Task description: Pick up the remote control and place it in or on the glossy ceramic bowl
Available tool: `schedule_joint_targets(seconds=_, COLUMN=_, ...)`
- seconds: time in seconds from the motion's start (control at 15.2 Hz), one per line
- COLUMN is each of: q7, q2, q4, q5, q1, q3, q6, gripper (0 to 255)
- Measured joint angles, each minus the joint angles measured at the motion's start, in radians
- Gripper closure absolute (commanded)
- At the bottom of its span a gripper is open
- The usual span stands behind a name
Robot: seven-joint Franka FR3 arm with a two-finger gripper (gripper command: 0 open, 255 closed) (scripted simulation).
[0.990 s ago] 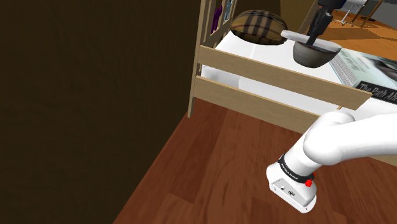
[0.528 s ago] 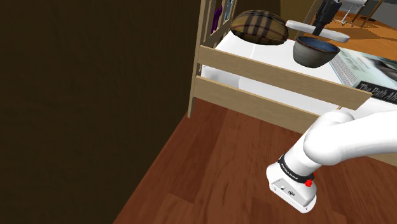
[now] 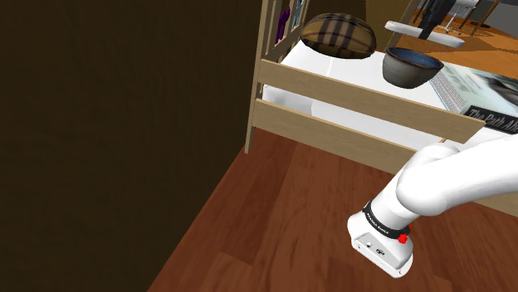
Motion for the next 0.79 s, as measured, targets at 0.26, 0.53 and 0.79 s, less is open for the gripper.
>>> schedule_joint_targets(seconds=0.26, q7=-0.114, q2=0.089, q4=0.095, q5=-0.009, q1=0.014, q3=-0.117, q6=0.017, gripper=255)
schedule_joint_targets(seconds=0.53, q7=-0.226, q2=0.187, q4=0.193, q5=0.009, q1=0.033, q3=-0.239, q6=0.033, gripper=255)
schedule_joint_targets(seconds=0.79, q7=-0.224, q2=0.168, q4=0.13, q5=-0.003, q1=0.027, q3=-0.245, q6=0.083, gripper=255)
